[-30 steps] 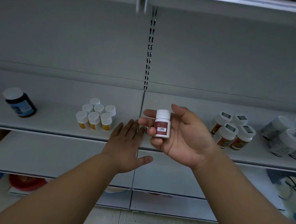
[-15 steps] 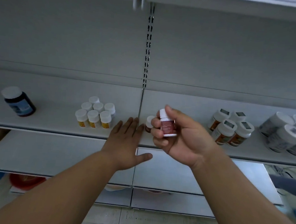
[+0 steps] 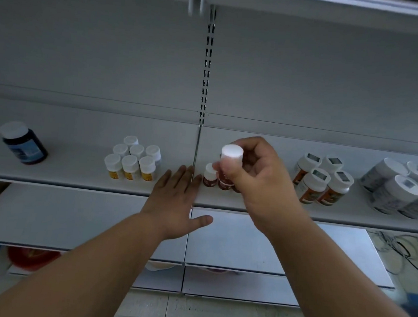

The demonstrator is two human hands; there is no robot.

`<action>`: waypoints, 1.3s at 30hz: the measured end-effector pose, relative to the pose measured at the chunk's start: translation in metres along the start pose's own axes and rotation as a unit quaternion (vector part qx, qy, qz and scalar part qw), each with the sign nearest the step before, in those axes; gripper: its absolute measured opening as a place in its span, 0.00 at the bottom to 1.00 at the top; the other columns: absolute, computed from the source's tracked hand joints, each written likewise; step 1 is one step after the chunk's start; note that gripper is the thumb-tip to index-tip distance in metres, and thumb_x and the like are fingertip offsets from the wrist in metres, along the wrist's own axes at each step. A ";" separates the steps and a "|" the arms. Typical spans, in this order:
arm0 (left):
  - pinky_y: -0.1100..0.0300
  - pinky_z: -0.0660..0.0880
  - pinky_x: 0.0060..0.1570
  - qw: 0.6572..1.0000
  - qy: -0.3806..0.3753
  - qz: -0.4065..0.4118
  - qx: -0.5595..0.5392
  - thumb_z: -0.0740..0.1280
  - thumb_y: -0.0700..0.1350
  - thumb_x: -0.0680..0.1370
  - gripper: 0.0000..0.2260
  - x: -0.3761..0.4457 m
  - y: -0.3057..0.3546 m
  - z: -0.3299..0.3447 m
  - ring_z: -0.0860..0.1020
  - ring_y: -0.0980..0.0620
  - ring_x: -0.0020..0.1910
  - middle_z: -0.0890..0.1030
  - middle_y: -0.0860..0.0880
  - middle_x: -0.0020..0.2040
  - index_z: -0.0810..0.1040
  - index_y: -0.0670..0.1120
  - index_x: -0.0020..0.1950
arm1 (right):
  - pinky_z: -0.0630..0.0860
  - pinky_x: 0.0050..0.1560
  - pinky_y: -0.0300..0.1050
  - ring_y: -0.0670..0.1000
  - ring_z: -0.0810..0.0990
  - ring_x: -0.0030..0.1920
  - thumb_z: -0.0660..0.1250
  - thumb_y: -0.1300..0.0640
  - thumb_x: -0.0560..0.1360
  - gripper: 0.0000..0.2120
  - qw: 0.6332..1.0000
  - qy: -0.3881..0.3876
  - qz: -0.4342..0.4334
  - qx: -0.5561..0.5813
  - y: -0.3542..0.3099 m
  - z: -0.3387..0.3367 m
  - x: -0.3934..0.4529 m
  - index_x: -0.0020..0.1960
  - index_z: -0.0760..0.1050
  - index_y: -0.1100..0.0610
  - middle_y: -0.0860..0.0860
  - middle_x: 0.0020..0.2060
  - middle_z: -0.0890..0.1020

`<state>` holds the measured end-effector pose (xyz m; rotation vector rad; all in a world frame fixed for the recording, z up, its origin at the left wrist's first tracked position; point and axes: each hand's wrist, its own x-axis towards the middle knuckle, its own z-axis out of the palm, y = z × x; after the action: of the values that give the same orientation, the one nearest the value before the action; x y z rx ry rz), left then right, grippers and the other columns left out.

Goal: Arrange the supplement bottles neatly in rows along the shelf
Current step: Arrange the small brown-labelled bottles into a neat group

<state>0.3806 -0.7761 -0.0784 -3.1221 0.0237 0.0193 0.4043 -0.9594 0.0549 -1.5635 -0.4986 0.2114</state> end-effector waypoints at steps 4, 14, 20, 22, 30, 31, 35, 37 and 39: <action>0.45 0.42 0.78 1.000 0.002 0.000 -0.002 0.43 0.78 0.70 0.48 -0.001 0.000 0.000 0.42 0.47 0.80 0.46 0.46 0.82 0.42 0.49 0.81 | 0.76 0.53 0.48 0.52 0.78 0.52 0.76 0.63 0.68 0.15 0.961 0.022 -0.212 -0.178 0.005 -0.001 -0.012 0.52 0.76 0.57 0.50 0.49 0.80; 0.46 0.41 0.78 1.000 -0.002 -0.003 -0.002 0.44 0.77 0.71 0.47 -0.002 0.002 -0.002 0.41 0.47 0.80 0.44 0.45 0.82 0.41 0.49 0.81 | 0.71 0.32 0.45 0.52 0.75 0.33 0.73 0.46 0.65 0.16 0.968 0.024 0.198 0.150 -0.009 0.004 -0.003 0.43 0.76 0.57 0.55 0.34 0.79; 0.46 0.40 0.77 1.000 -0.011 -0.002 -0.003 0.39 0.77 0.68 0.49 0.000 0.001 -0.003 0.40 0.46 0.80 0.44 0.45 0.82 0.43 0.48 0.81 | 0.61 0.28 0.40 0.50 0.67 0.25 0.67 0.48 0.75 0.14 0.910 -0.040 0.355 0.211 -0.011 -0.003 0.026 0.36 0.73 0.56 0.53 0.29 0.75; 0.45 0.40 0.77 1.000 -0.015 -0.002 -0.002 0.38 0.77 0.68 0.49 -0.001 0.001 -0.003 0.40 0.46 0.80 0.44 0.45 0.82 0.43 0.48 0.81 | 0.63 0.26 0.38 0.50 0.68 0.25 0.66 0.49 0.75 0.13 0.917 -0.033 0.348 0.192 -0.010 -0.004 0.041 0.36 0.74 0.56 0.53 0.30 0.75; 0.45 0.39 0.77 1.000 -0.014 -0.001 -0.003 0.40 0.77 0.70 0.48 -0.001 0.001 -0.002 0.38 0.47 0.80 0.41 0.45 0.82 0.41 0.48 0.81 | 0.74 0.36 0.43 0.50 0.79 0.32 0.68 0.49 0.73 0.15 0.956 0.016 0.090 -0.279 0.003 -0.003 0.094 0.42 0.79 0.62 0.57 0.34 0.82; 0.45 0.40 0.77 1.000 -0.013 -0.001 -0.001 0.40 0.77 0.70 0.48 -0.001 0.001 -0.001 0.38 0.46 0.80 0.42 0.45 0.82 0.41 0.48 0.81 | 0.74 0.38 0.42 0.47 0.79 0.35 0.68 0.49 0.73 0.12 0.941 0.003 0.060 -0.332 0.008 -0.003 0.098 0.44 0.79 0.58 0.53 0.35 0.82; 0.45 0.40 0.77 1.000 -0.008 0.000 -0.002 0.39 0.78 0.70 0.48 0.000 0.001 -0.001 0.38 0.46 0.80 0.42 0.44 0.82 0.42 0.48 0.81 | 0.74 0.39 0.41 0.43 0.77 0.41 0.70 0.49 0.70 0.09 0.905 -0.035 0.011 -0.423 0.029 -0.004 0.107 0.48 0.75 0.50 0.44 0.40 0.79; 0.45 0.39 0.77 1.000 -0.002 0.003 -0.009 0.36 0.78 0.69 0.49 -0.001 0.001 -0.001 0.39 0.45 0.80 0.43 0.44 0.82 0.43 0.47 0.81 | 0.75 0.40 0.42 0.44 0.77 0.42 0.70 0.49 0.71 0.09 0.894 -0.056 0.008 -0.445 0.038 -0.004 0.110 0.48 0.74 0.50 0.44 0.41 0.79; 0.45 0.39 0.77 1.000 -0.002 0.005 -0.012 0.34 0.78 0.67 0.51 -0.001 0.001 -0.002 0.39 0.45 0.80 0.43 0.44 0.82 0.43 0.47 0.81 | 0.76 0.43 0.45 0.47 0.77 0.44 0.70 0.49 0.70 0.10 0.881 -0.075 0.012 -0.467 0.046 -0.005 0.114 0.49 0.74 0.49 0.45 0.44 0.79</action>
<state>0.3794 -0.7771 -0.0766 -3.1463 0.0380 0.0263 0.5156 -0.9139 0.0295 -2.5127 -0.7656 0.1061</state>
